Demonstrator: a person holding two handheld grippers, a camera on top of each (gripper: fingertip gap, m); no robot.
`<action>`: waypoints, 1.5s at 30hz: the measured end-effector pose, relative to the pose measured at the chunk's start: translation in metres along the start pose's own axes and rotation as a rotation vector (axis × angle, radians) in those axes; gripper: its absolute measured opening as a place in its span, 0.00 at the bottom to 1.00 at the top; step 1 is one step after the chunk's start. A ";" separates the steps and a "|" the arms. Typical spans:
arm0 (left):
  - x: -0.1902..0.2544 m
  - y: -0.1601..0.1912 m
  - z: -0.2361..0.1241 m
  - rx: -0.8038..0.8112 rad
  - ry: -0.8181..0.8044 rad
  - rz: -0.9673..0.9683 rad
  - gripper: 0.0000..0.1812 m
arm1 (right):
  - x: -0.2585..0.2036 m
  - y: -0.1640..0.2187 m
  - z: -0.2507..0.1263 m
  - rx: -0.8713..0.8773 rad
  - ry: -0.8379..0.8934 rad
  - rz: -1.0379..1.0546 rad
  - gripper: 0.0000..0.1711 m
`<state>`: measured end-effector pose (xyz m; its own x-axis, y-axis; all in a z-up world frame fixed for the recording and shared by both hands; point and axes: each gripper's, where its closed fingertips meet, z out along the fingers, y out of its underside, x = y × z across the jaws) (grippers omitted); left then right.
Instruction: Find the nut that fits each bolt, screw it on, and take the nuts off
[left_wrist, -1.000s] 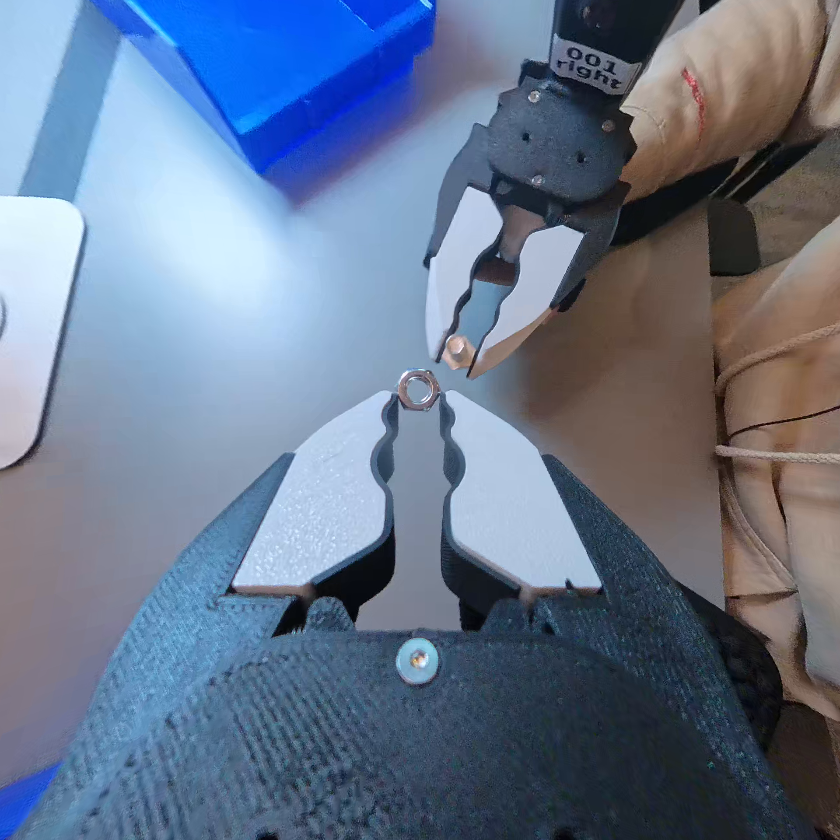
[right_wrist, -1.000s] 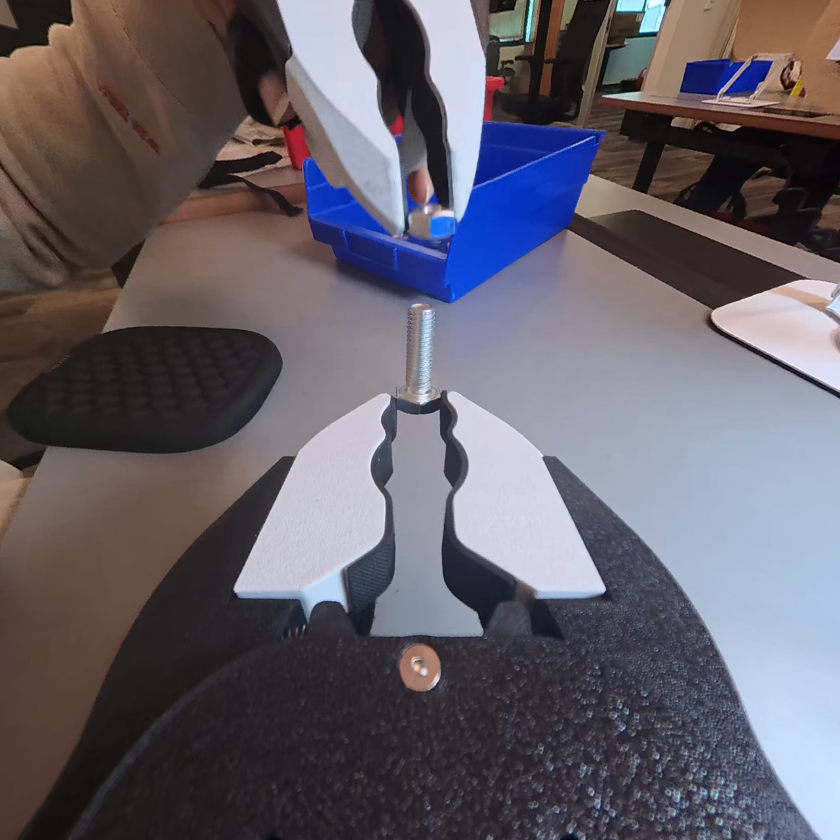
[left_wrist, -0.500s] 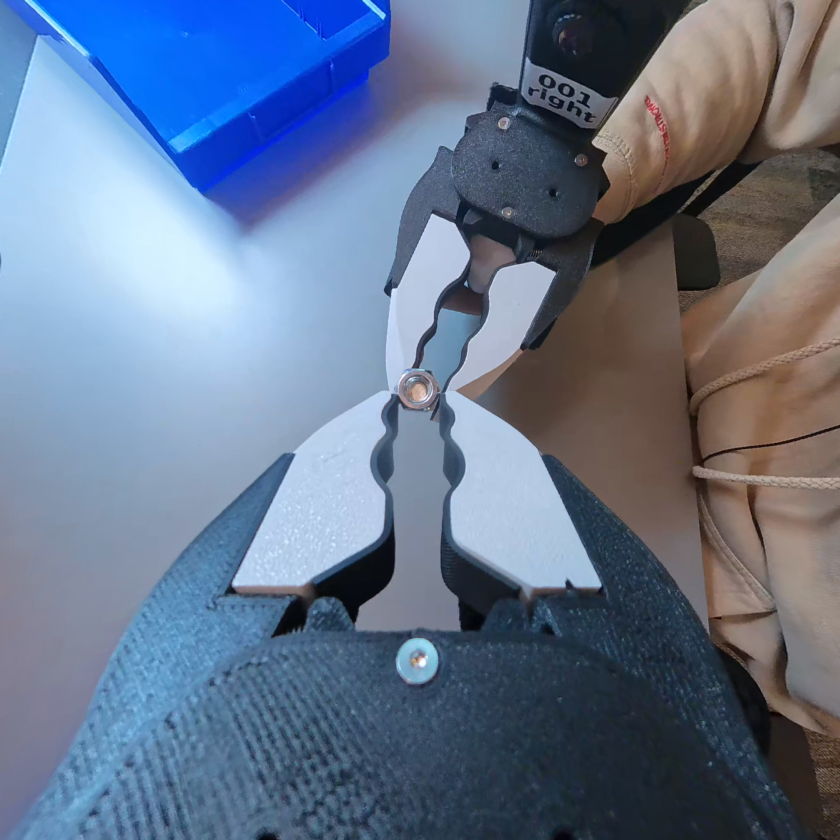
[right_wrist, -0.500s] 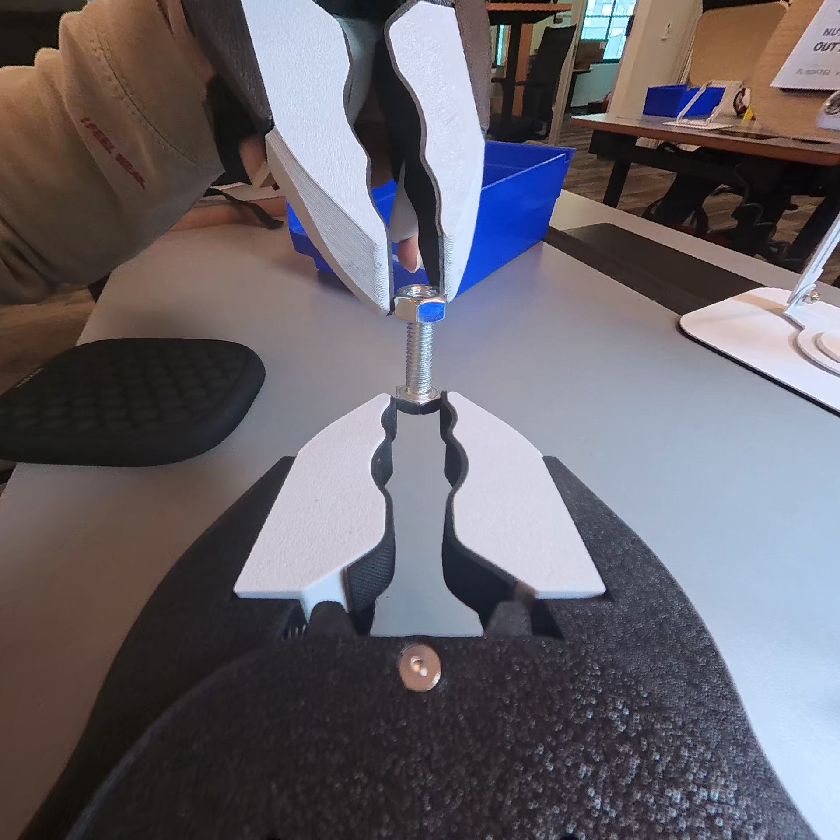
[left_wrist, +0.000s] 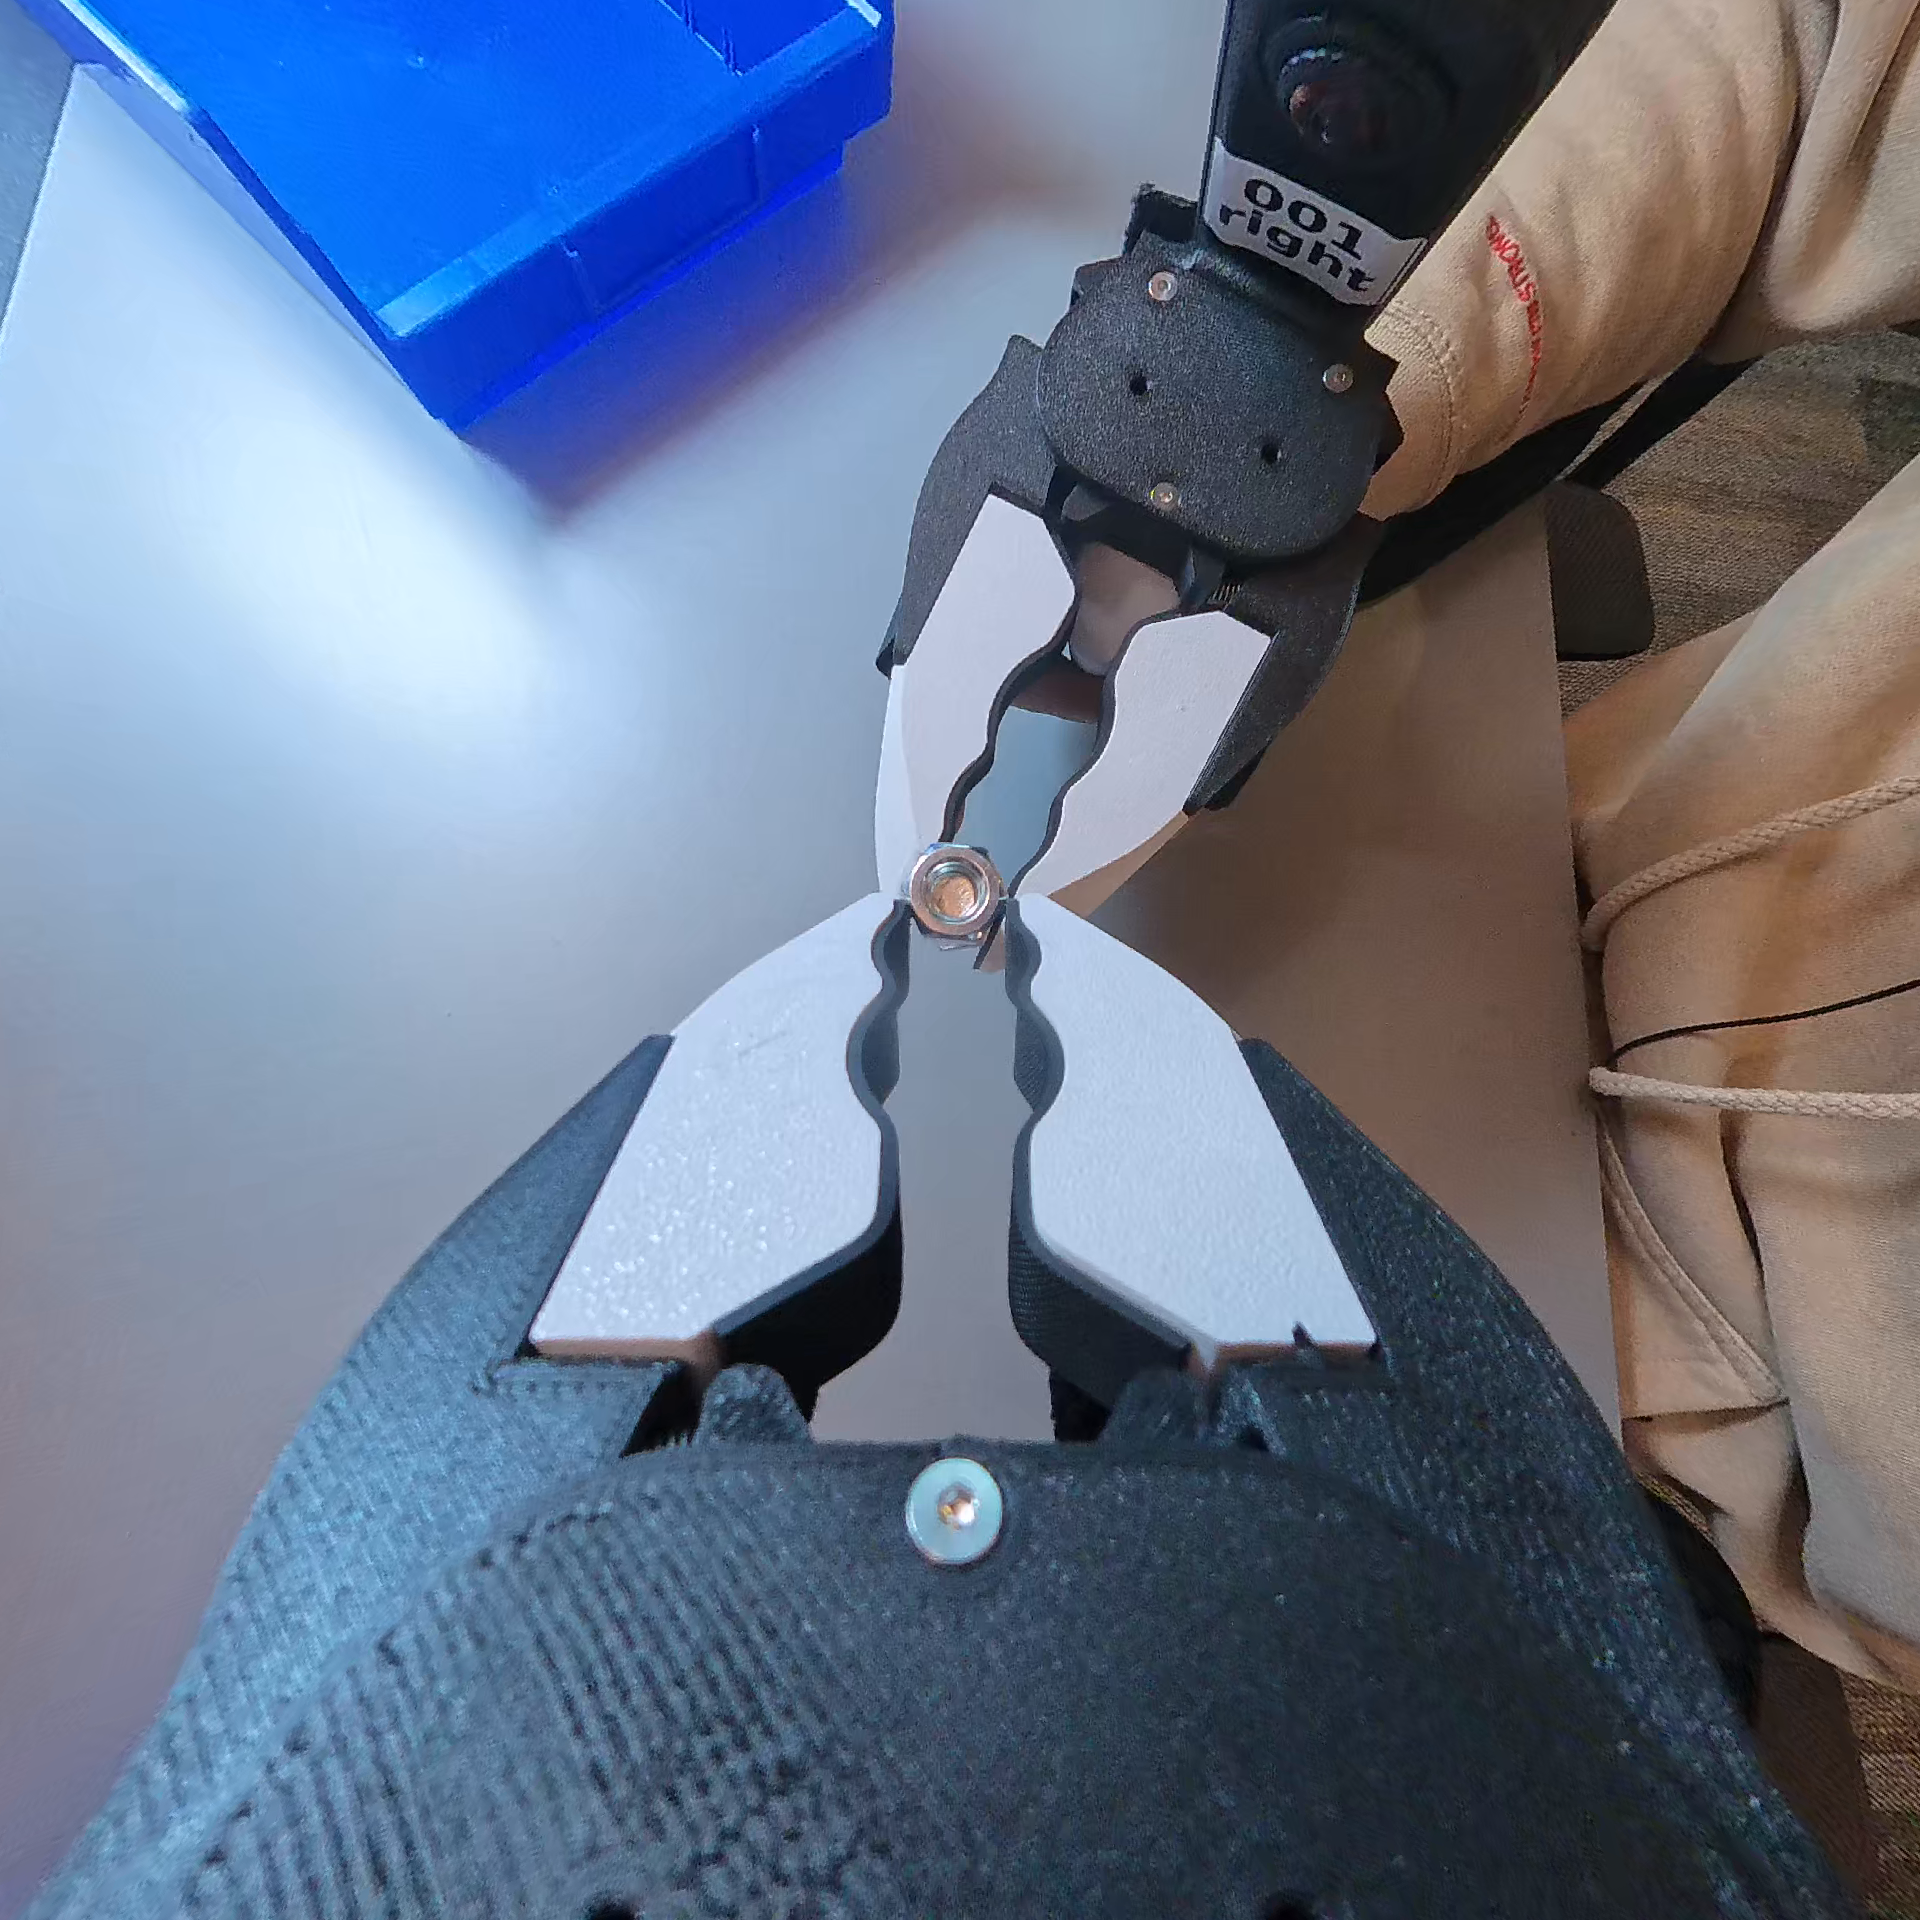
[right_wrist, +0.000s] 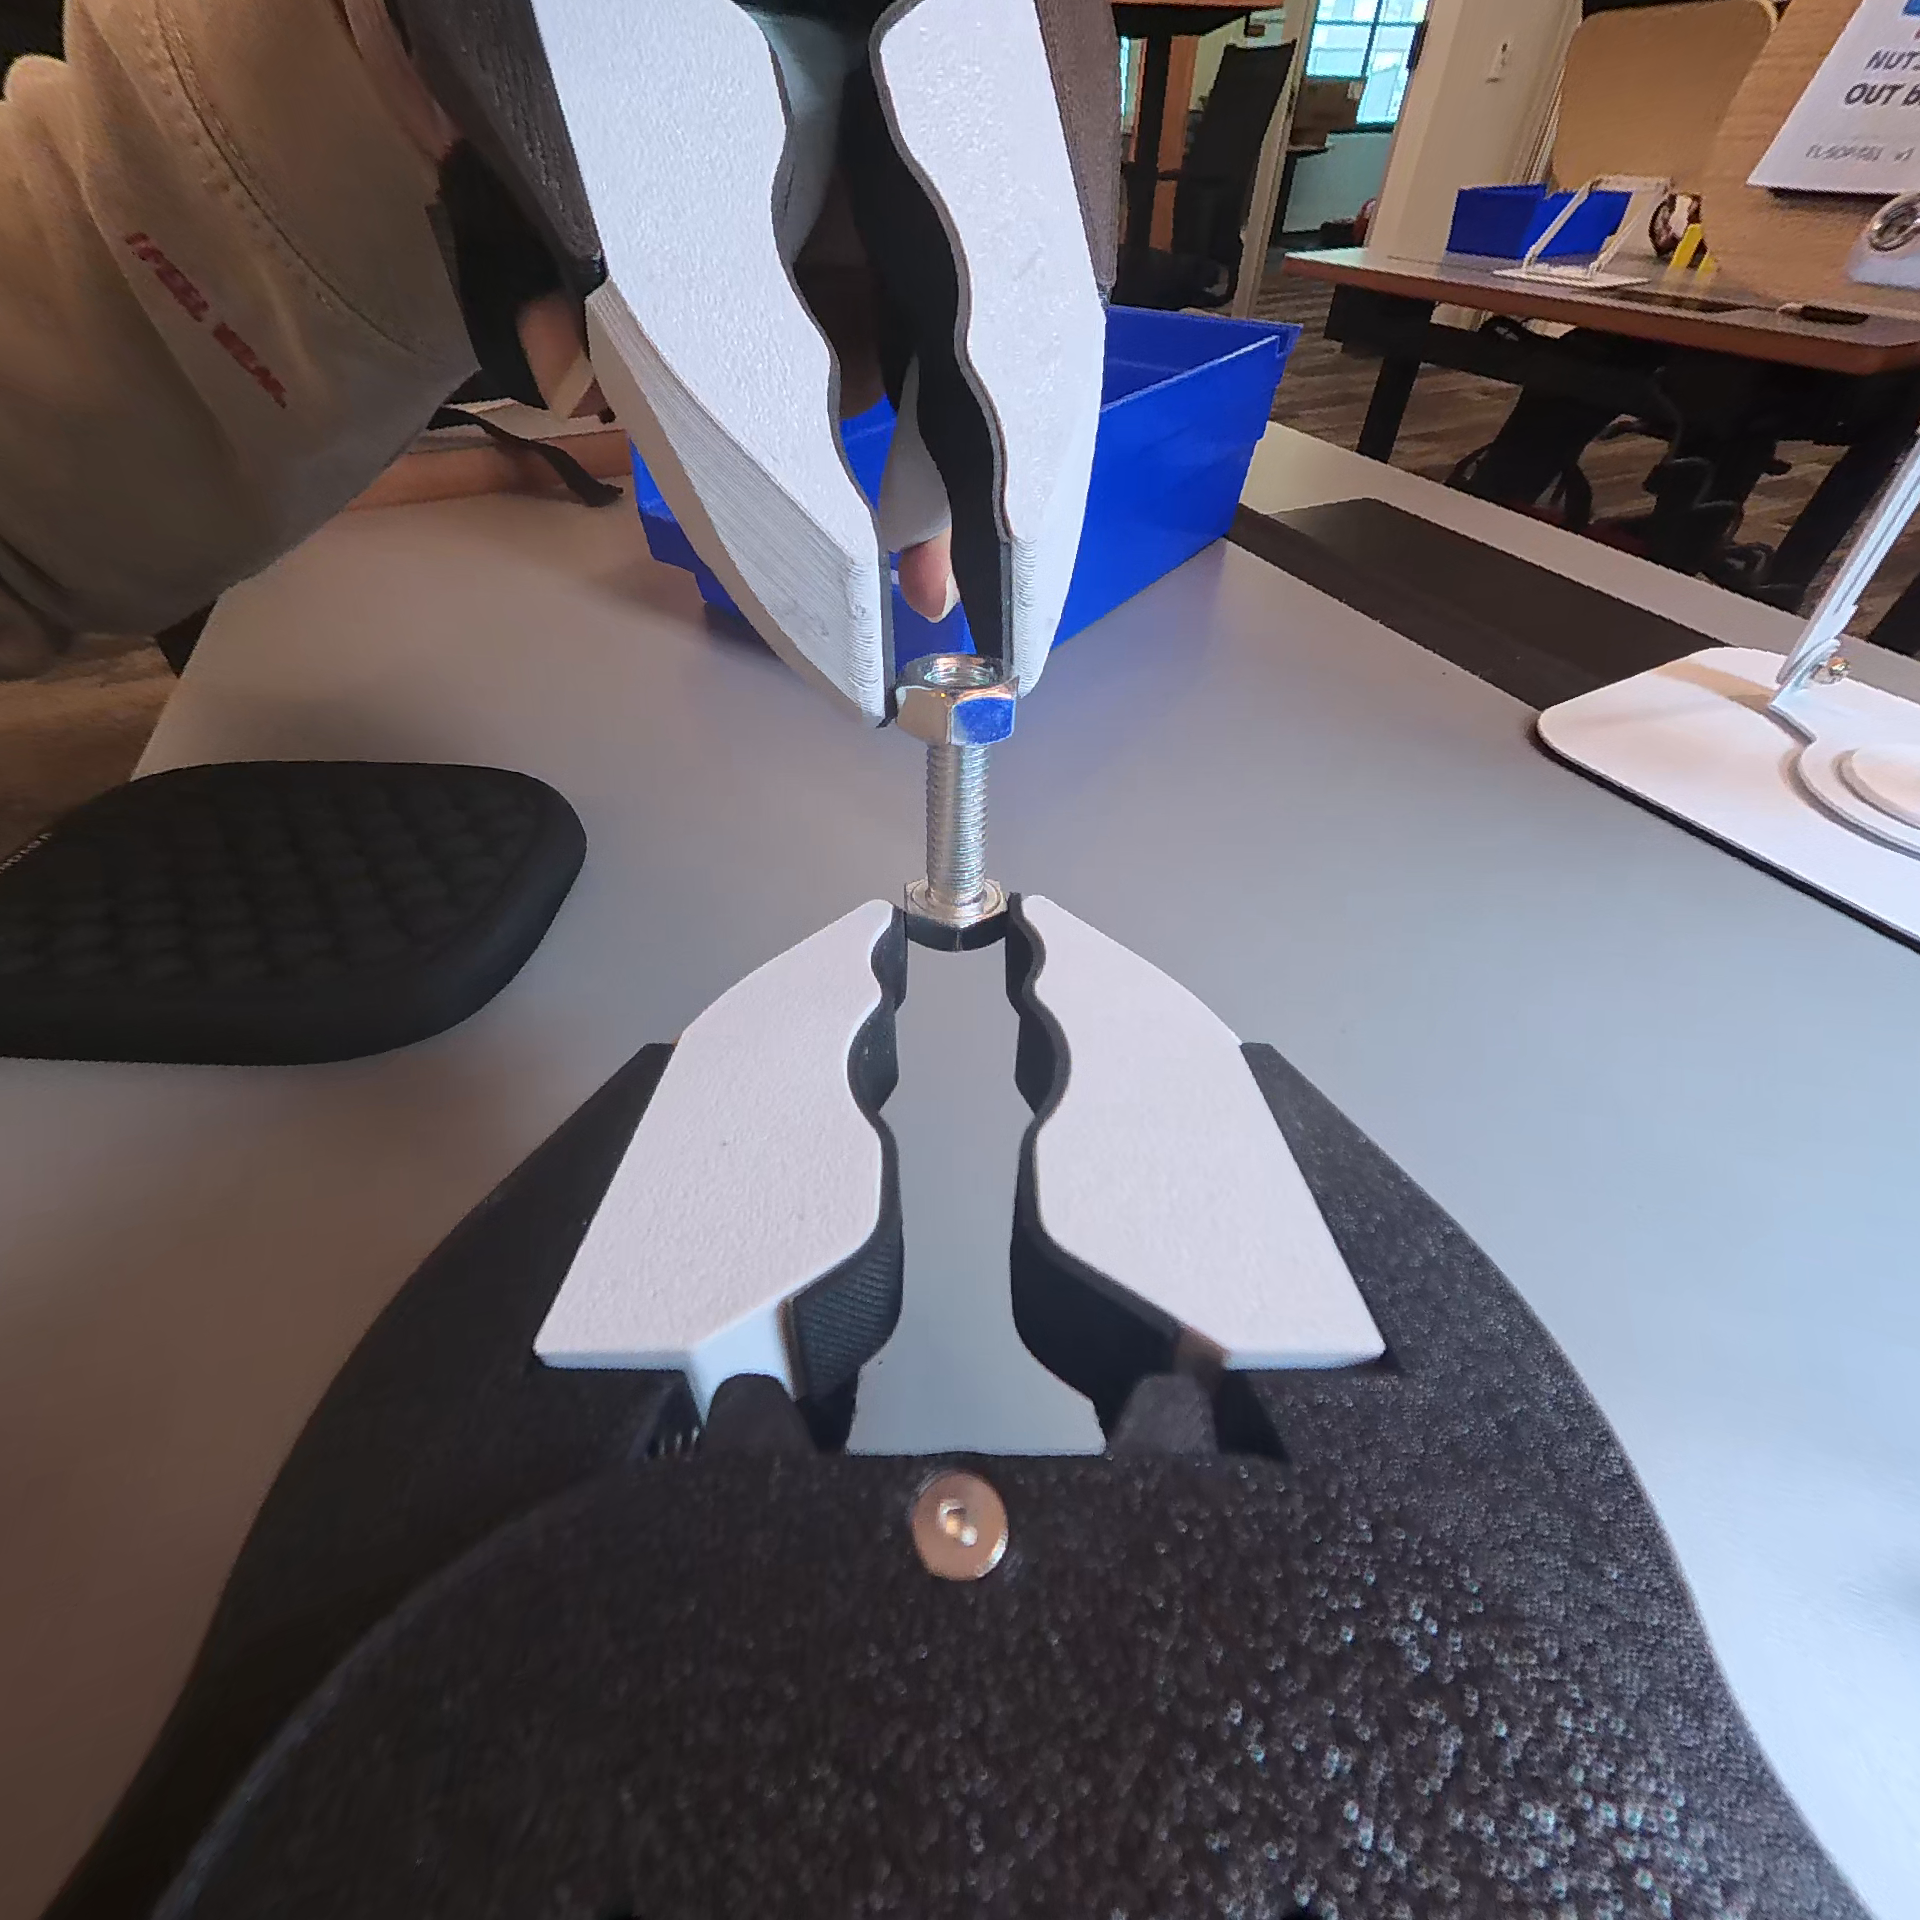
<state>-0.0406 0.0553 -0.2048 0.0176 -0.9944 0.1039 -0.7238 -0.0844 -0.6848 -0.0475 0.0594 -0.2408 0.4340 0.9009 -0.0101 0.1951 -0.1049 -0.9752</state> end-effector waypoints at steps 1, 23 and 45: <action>0.000 0.000 0.000 0.001 -0.003 0.001 0.10 | 0.000 0.000 0.000 0.001 0.001 -0.001 0.10; -0.001 -0.007 0.003 0.049 -0.077 0.049 0.13 | 0.007 -0.002 -0.001 0.033 0.027 -0.005 0.10; 0.002 -0.021 -0.015 0.417 -0.122 0.031 0.21 | 0.011 -0.009 -0.005 0.080 0.035 0.010 0.10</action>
<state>-0.0353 0.0556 -0.1791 0.0998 -0.9950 0.0098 -0.3853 -0.0477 -0.9216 -0.0401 0.0687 -0.2313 0.4667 0.8843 -0.0131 0.1206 -0.0784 -0.9896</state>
